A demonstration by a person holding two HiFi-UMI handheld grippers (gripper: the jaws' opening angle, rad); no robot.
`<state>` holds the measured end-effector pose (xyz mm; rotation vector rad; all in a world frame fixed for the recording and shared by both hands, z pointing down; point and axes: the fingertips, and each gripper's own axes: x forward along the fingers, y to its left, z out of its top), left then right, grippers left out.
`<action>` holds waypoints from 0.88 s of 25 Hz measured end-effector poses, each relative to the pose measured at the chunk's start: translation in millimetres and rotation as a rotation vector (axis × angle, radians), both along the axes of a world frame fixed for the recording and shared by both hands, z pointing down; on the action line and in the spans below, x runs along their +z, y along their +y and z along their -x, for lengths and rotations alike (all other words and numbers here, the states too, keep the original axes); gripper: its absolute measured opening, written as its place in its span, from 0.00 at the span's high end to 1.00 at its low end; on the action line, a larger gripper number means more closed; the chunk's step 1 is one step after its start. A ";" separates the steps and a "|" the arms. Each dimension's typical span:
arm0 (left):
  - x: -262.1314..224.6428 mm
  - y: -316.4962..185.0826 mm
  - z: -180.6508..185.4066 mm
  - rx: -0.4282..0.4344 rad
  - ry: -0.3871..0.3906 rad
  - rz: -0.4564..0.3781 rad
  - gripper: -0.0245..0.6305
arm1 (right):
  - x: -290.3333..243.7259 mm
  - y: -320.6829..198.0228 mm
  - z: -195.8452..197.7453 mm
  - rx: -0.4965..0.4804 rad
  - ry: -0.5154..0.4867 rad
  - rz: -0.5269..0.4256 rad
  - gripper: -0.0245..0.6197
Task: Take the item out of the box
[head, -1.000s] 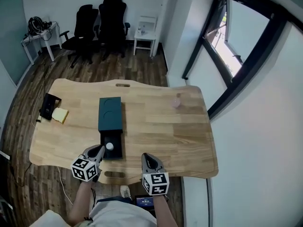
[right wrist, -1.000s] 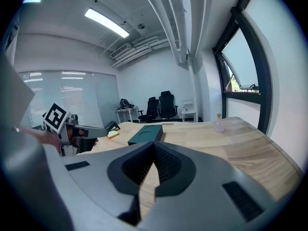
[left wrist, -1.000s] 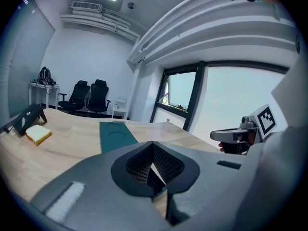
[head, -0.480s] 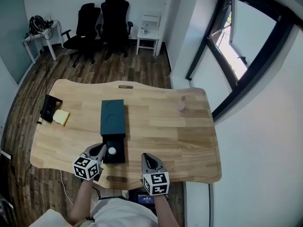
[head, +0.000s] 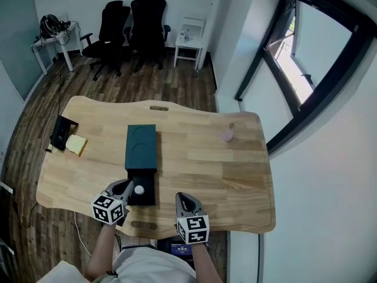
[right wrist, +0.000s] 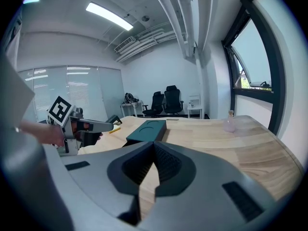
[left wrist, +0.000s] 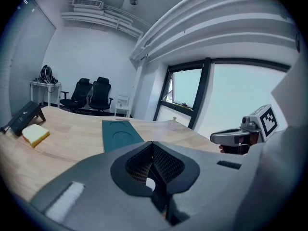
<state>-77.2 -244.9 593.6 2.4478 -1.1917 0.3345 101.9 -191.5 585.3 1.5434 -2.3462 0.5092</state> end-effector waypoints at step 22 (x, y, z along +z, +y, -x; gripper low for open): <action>84.4 7.0 -7.2 0.117 -0.173 0.134 0.78 | 68.9 -10.8 9.7 -0.065 0.022 0.156 0.95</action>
